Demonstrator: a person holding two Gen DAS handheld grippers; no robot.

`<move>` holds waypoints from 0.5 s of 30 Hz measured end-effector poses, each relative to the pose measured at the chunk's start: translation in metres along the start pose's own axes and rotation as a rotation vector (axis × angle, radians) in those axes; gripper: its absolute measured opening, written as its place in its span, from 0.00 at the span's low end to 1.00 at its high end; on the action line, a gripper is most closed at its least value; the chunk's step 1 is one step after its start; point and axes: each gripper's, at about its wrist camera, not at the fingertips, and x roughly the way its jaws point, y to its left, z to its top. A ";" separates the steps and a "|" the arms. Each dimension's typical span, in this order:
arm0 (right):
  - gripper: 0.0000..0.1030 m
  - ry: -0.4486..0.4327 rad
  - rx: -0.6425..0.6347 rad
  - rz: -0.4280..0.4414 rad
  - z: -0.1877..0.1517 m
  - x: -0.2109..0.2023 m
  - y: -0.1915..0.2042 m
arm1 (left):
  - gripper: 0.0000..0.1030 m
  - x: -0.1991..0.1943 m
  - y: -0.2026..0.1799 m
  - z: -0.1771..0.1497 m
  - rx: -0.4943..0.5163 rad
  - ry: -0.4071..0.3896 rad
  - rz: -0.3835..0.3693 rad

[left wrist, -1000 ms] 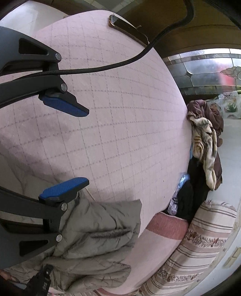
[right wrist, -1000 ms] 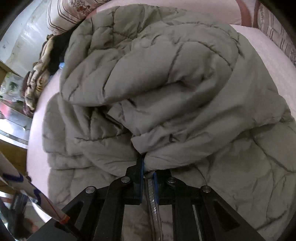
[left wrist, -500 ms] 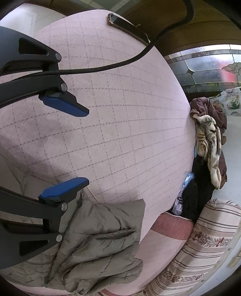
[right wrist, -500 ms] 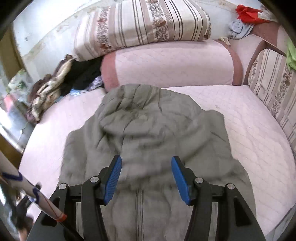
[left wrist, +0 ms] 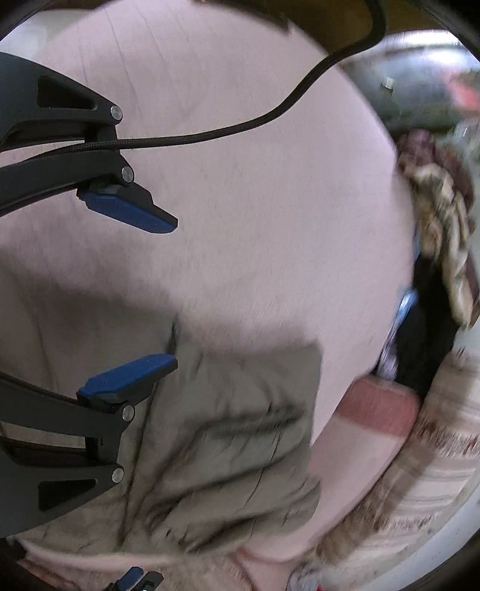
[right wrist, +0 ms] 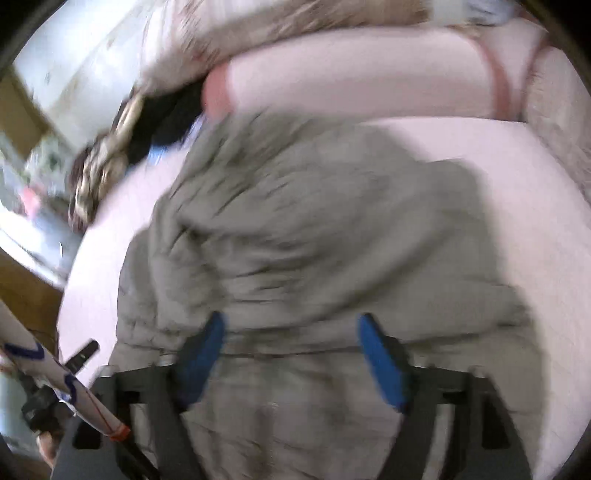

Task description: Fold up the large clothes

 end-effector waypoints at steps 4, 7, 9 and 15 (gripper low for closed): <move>0.92 -0.030 0.074 -0.169 0.004 -0.019 -0.086 | 0.67 0.022 -0.015 0.008 0.053 0.070 -0.150; 0.92 0.034 0.149 -0.186 0.003 0.002 -0.136 | 0.72 0.041 -0.022 0.015 0.066 0.100 -0.201; 0.92 0.068 0.203 -0.111 0.006 0.021 -0.154 | 0.74 0.056 -0.025 0.021 0.074 0.114 -0.204; 0.88 0.142 0.160 -0.036 0.007 0.080 -0.146 | 0.51 0.083 -0.058 0.021 0.174 0.132 -0.140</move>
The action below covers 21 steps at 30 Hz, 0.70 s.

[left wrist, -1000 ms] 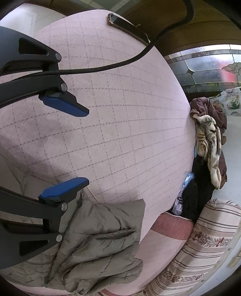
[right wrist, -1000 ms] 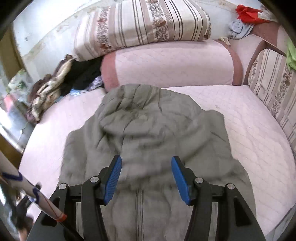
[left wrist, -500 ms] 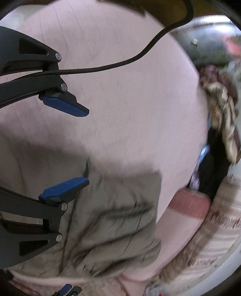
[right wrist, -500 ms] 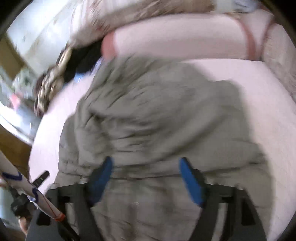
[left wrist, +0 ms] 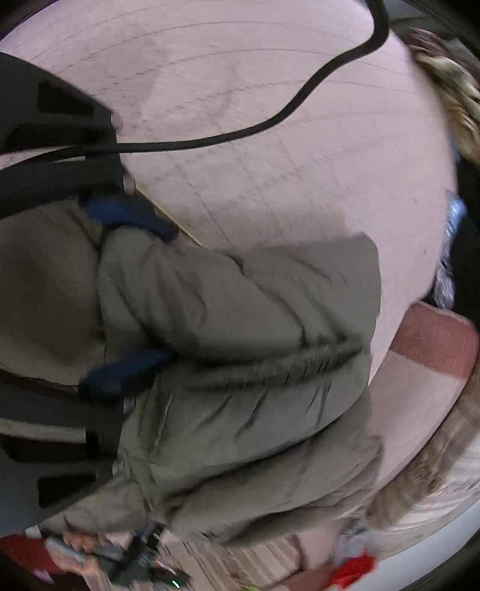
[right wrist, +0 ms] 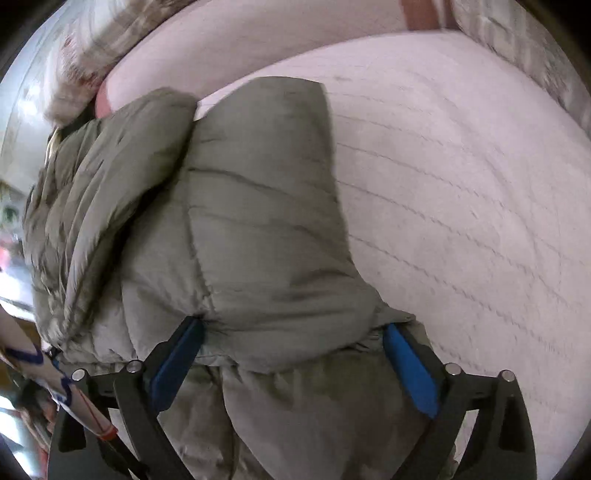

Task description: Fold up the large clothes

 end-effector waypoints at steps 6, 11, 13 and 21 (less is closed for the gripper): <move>0.74 -0.061 -0.011 -0.031 0.017 0.010 0.014 | 0.44 0.022 -0.027 0.022 0.059 -0.073 0.108; 0.80 -0.080 0.043 -0.020 0.049 0.031 0.024 | 0.45 0.046 -0.016 0.048 0.037 -0.086 0.108; 0.88 -0.087 0.057 -0.025 0.055 0.036 0.028 | 0.50 0.052 -0.018 0.053 0.047 -0.088 0.144; 0.93 -0.063 0.079 0.041 0.044 -0.007 0.023 | 0.50 -0.018 -0.013 0.015 0.080 -0.107 0.186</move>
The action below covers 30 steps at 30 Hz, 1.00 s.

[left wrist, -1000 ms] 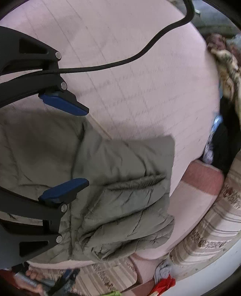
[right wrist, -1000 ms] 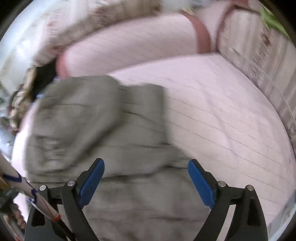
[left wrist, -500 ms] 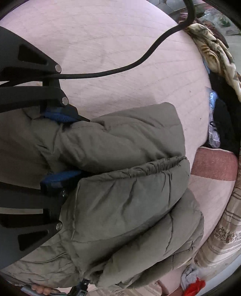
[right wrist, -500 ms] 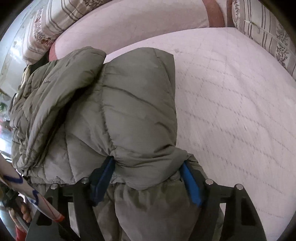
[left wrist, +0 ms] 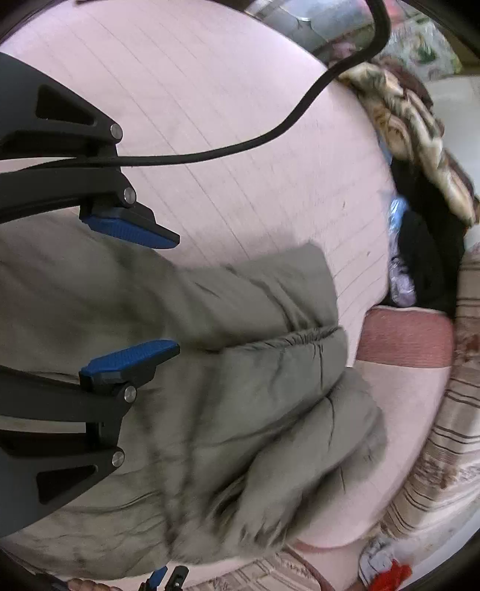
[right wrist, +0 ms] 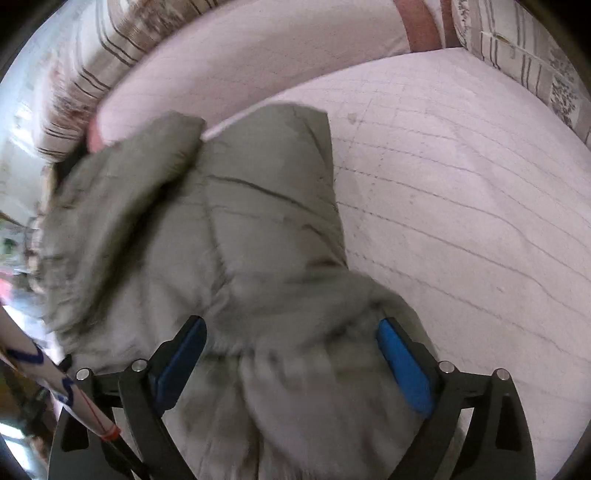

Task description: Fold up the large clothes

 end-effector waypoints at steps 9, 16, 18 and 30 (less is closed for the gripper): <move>0.94 0.073 0.024 -0.025 -0.088 -0.091 -0.102 | 0.50 -0.065 0.061 -0.108 -0.104 0.078 -0.048; 0.90 0.086 0.169 0.161 -0.148 -0.101 -0.157 | 0.51 -0.070 0.076 -0.174 -0.257 0.169 -0.308; 0.86 0.084 0.184 0.252 -0.162 -0.105 -0.155 | 0.51 -0.073 0.076 -0.186 -0.282 0.166 -0.334; 0.84 0.118 0.215 0.413 -0.225 -0.102 -0.140 | 0.51 -0.103 0.092 -0.259 -0.423 0.182 -0.484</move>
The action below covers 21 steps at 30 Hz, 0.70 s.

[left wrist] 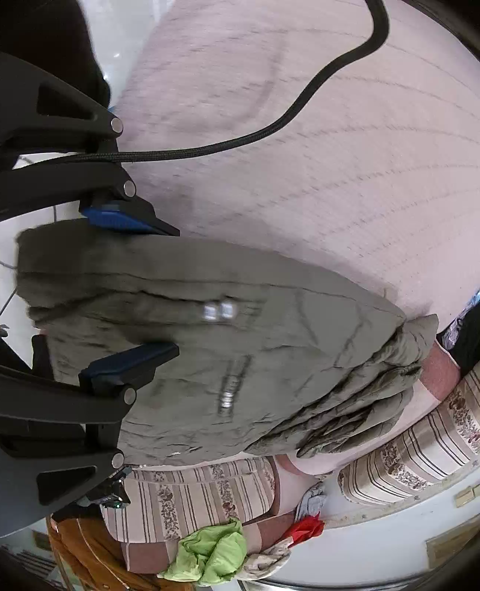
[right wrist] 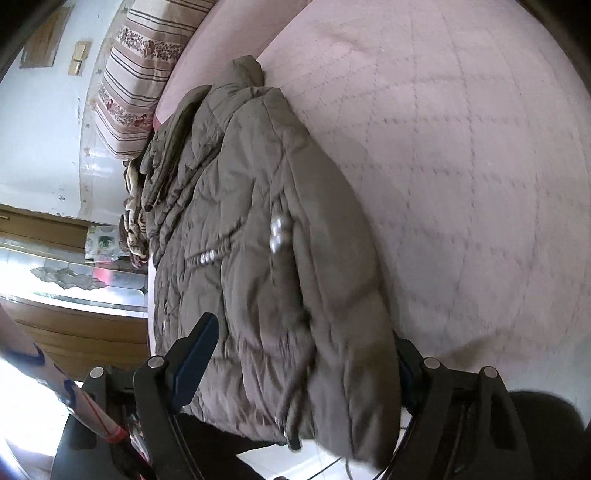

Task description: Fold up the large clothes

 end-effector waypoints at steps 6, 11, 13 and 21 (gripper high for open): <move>0.84 0.021 -0.034 0.004 -0.030 -0.005 -0.004 | 0.52 0.005 -0.001 -0.019 0.005 0.011 -0.030; 0.84 0.035 -0.065 0.014 -0.049 0.004 0.003 | 0.60 0.010 -0.015 -0.026 0.084 0.006 0.008; 0.84 0.039 -0.075 0.020 -0.055 0.007 0.005 | 0.61 0.011 -0.021 -0.029 0.113 0.007 0.025; 0.72 0.004 -0.047 0.046 -0.055 0.014 0.009 | 0.57 0.014 -0.027 -0.028 0.054 -0.023 0.095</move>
